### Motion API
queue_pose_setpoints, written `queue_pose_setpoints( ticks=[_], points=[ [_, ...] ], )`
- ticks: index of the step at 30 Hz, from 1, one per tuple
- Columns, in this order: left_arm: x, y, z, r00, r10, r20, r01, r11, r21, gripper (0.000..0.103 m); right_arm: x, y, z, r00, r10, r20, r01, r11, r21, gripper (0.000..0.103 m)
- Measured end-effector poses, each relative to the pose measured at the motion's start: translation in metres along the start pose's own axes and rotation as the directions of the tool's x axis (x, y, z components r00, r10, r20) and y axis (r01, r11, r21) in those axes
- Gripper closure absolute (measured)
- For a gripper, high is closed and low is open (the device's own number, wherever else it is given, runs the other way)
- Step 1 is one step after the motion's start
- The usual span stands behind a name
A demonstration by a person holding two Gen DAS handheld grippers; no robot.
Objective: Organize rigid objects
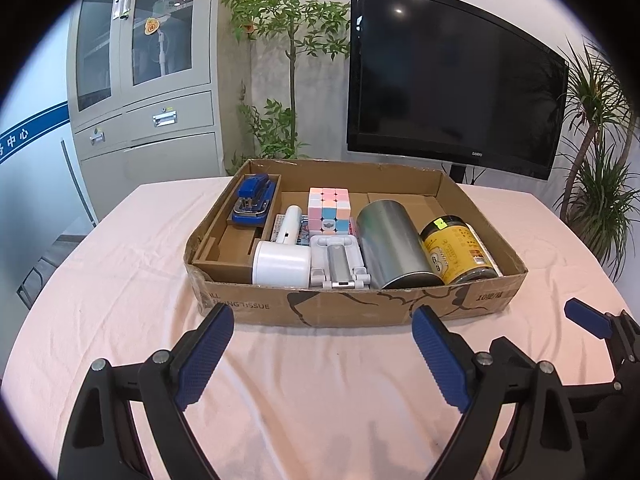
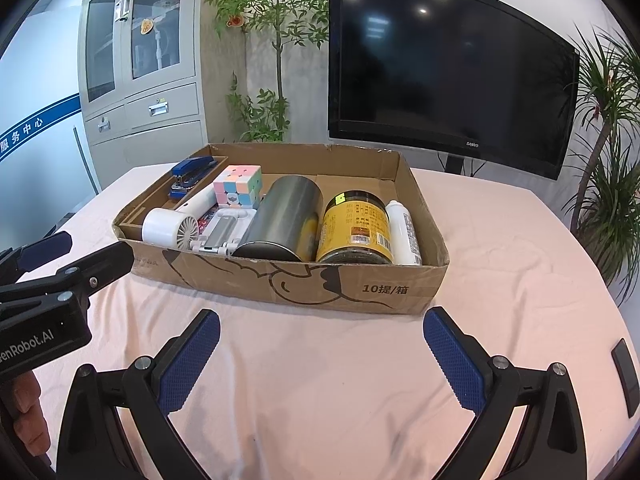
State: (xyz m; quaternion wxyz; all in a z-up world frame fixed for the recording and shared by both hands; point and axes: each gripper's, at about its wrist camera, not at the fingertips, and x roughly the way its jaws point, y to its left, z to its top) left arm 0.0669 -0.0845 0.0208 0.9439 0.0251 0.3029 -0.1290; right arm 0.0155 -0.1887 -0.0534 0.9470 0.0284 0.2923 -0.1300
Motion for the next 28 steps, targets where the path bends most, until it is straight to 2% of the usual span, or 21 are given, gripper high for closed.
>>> queue_pose_setpoints(
  ticks=[10, 19, 22, 26, 28],
  points=[
    [0.004, 0.001, 0.002, 1.000, 0.021, -0.004, -0.021, 1.000, 0.011, 0.012, 0.004, -0.002, 0.001, 1.000, 0.005, -0.008, -0.005, 1.000, -0.003, 0.001],
    [0.014, 0.005, 0.005, 1.000, 0.009, -0.023, -0.009, 1.000, 0.006, 0.012, 0.011, 0.001, 0.002, 1.000, 0.004, -0.016, -0.004, 1.000, -0.007, 0.001],
    [0.020, 0.005, 0.006, 0.999, 0.029, -0.019, -0.028, 0.999, 0.018, 0.012, 0.017, 0.001, 0.003, 1.000, 0.002, -0.022, -0.003, 1.000, -0.011, 0.001],
    [0.028, 0.010, 0.008, 1.000, -0.024, -0.006, 0.024, 1.000, 0.001, 0.012, 0.026, 0.001, 0.006, 1.000, 0.006, -0.028, -0.007, 1.000, -0.013, 0.001],
    [0.037, 0.022, 0.011, 0.997, -0.073, -0.018, 0.072, 0.996, -0.053, 0.012, 0.032, 0.001, 0.008, 0.999, 0.023, -0.028, -0.023, 1.000, -0.011, 0.001]
  ],
)
